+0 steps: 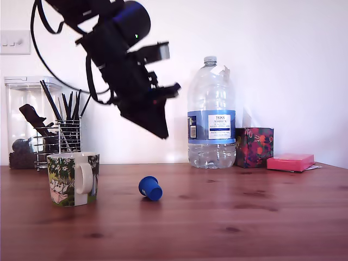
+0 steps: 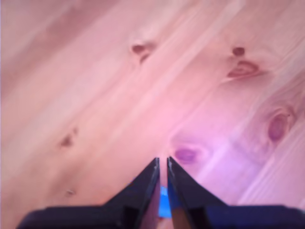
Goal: Pick up the coffee capsules from the table one by one and drop them inside the nearest coffee cup
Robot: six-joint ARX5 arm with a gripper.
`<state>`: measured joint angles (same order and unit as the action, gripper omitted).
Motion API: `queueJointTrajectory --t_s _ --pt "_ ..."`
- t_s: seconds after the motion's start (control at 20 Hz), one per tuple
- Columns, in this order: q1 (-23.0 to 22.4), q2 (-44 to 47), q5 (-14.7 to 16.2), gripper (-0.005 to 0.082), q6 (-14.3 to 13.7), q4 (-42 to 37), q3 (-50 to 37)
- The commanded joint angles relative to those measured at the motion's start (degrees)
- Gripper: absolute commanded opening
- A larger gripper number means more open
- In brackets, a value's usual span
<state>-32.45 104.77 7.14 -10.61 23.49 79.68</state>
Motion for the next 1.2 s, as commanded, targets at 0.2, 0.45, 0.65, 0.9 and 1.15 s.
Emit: queueJointTrajectory --t_s 0.2,0.45,0.65,0.9,1.15 --pt "3.28 2.95 0.33 -0.0023 -6.62 4.74 4.59" --pt "3.82 10.56 0.31 -0.0023 -9.62 10.34 12.87" --pt "3.56 18.01 -0.74 -0.0023 -12.00 16.92 19.63" --pt "3.39 23.45 -1.22 -0.0023 -13.31 22.40 22.43" --pt "2.34 23.61 -1.49 -0.0023 -13.44 24.33 22.47"
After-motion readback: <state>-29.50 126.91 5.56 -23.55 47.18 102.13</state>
